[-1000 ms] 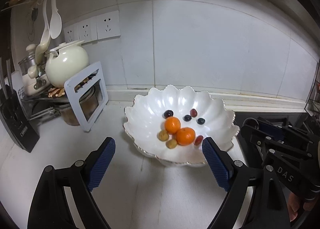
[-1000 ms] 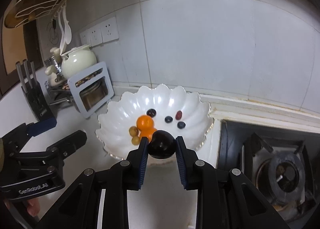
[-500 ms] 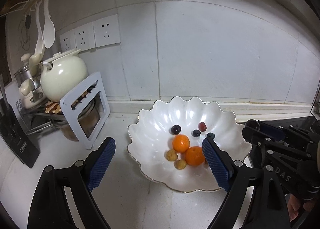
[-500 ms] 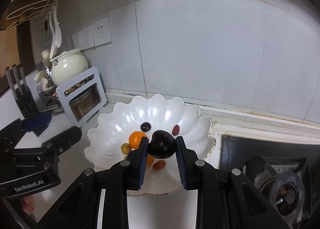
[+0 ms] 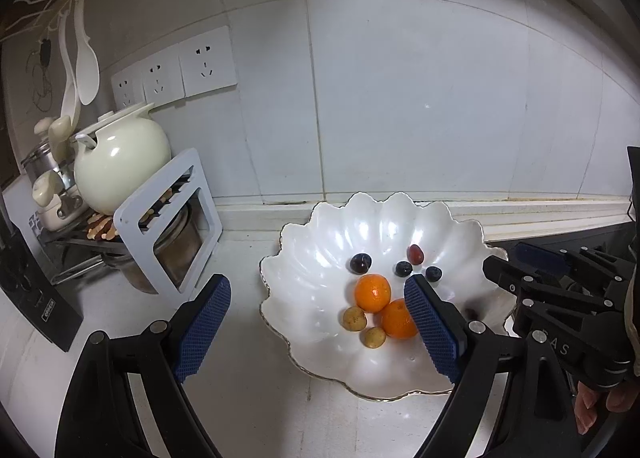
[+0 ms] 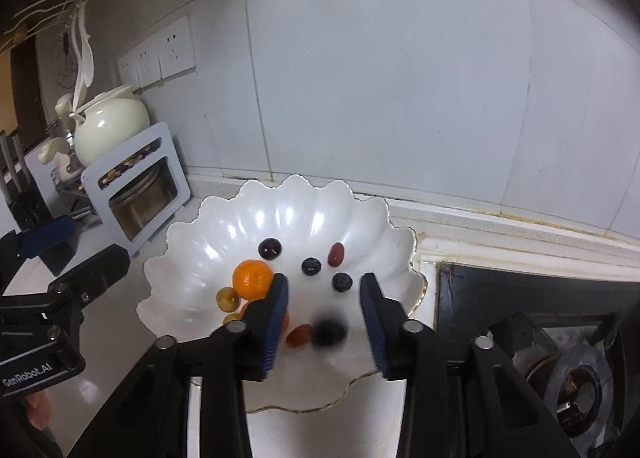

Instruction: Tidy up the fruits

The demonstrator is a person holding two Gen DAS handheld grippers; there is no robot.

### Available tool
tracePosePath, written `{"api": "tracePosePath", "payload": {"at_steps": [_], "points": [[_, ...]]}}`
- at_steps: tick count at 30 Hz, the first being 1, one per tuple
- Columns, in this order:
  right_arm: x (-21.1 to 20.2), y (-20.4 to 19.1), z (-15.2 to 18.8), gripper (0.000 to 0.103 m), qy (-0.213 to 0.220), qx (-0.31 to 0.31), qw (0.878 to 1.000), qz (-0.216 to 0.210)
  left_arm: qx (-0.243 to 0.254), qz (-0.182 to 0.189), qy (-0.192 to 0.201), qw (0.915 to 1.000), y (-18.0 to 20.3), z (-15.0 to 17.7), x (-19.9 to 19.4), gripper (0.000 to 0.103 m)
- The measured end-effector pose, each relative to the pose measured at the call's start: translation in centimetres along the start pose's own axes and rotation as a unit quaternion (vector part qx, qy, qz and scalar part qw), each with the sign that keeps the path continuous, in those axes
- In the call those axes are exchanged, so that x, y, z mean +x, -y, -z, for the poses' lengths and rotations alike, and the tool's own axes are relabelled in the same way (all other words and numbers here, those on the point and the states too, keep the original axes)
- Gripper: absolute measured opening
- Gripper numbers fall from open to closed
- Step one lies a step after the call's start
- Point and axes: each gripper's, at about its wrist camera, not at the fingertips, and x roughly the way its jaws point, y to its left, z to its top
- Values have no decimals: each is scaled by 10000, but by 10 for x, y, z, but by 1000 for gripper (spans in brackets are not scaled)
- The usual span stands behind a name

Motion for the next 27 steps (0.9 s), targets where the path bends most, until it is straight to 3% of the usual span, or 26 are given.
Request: {"api": "tracePosePath", "payload": {"at_steps": [8, 18, 27], "points": [[-19, -4, 8, 42, 97, 98, 9996, 251, 79, 131, 104, 9998, -2, 2, -7, 93], [-72, -6, 18, 66, 412, 214, 9968, 652, 218, 335, 383, 9985, 4, 5, -43, 101], [-140, -4, 34, 76, 807, 223, 9930, 838, 192, 306, 830, 9959, 13, 15, -110, 103]]}}
